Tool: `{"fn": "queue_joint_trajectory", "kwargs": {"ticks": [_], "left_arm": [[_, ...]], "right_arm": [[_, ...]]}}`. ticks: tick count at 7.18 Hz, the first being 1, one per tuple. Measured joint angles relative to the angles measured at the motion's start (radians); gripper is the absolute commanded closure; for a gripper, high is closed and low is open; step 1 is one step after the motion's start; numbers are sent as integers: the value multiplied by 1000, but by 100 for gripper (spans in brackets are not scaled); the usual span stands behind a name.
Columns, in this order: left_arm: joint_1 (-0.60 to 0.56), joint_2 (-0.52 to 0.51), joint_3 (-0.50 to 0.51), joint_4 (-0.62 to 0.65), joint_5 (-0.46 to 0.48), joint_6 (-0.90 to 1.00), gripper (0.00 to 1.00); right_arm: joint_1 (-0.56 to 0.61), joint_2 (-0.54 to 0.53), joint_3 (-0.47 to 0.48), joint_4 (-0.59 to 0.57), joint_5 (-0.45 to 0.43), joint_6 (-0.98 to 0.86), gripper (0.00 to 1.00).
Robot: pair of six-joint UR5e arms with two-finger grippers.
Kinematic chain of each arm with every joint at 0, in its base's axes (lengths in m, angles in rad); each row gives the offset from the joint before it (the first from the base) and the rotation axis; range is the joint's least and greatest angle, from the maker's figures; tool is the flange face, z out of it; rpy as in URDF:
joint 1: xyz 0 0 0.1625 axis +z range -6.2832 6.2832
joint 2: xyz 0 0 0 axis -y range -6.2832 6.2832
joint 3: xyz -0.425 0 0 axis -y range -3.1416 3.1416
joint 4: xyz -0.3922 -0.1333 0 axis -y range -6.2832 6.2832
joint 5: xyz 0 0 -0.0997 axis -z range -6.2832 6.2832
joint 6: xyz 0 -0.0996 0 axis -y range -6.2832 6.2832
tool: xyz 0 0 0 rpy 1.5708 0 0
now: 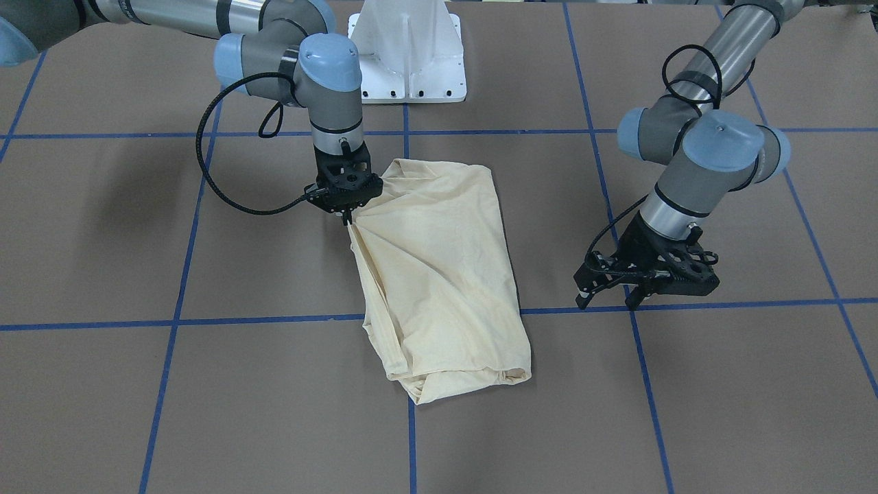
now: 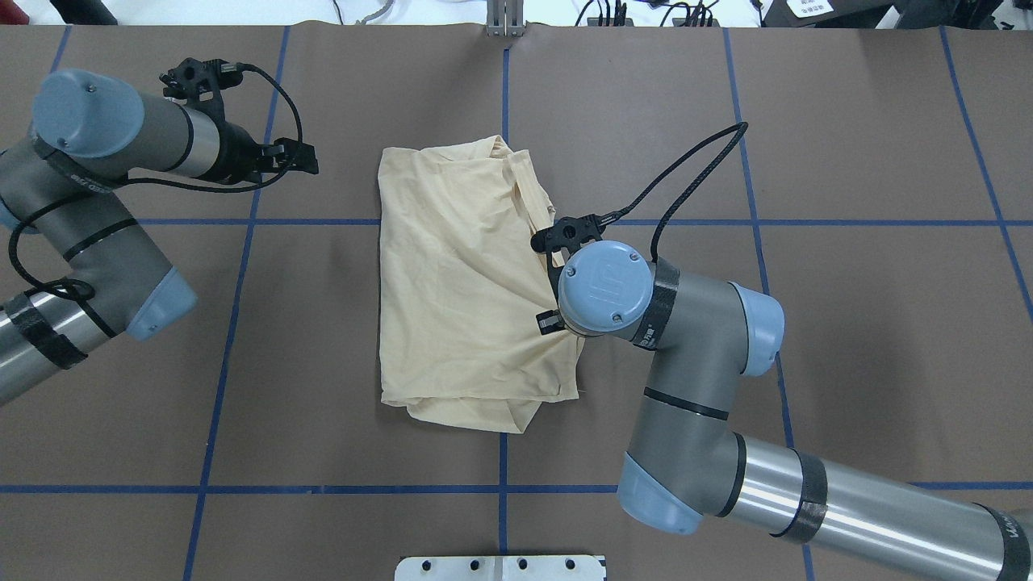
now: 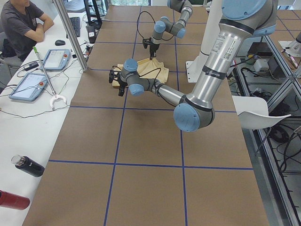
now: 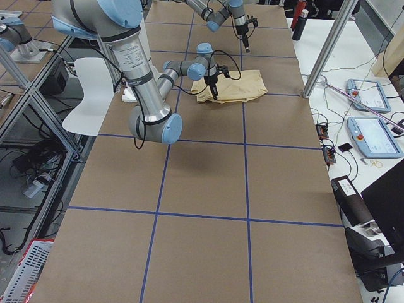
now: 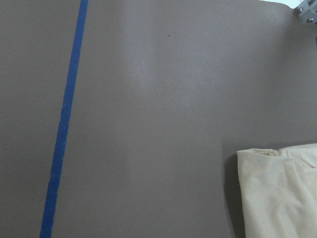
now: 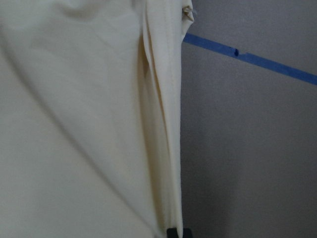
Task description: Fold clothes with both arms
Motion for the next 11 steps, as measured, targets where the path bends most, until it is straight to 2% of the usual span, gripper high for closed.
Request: {"fn": "queue_joint_trajectory", "kwargs": {"ticks": [2,4,6,11], "left_arm": [[1,-1,3,0,0,2,0],[1,-2,5,0,-1,4,0],[1,-2,6,0,-1,4,0],[1,-2,4,-1,-1,5,0]], "right_arm": [[23,3,-3,21,-5,-3,0],[70,39,-44,97,-7,-12,0],[108,177,-223,160,-11,-16,0],[164,357,-590,292,-40,-84,0]]}}
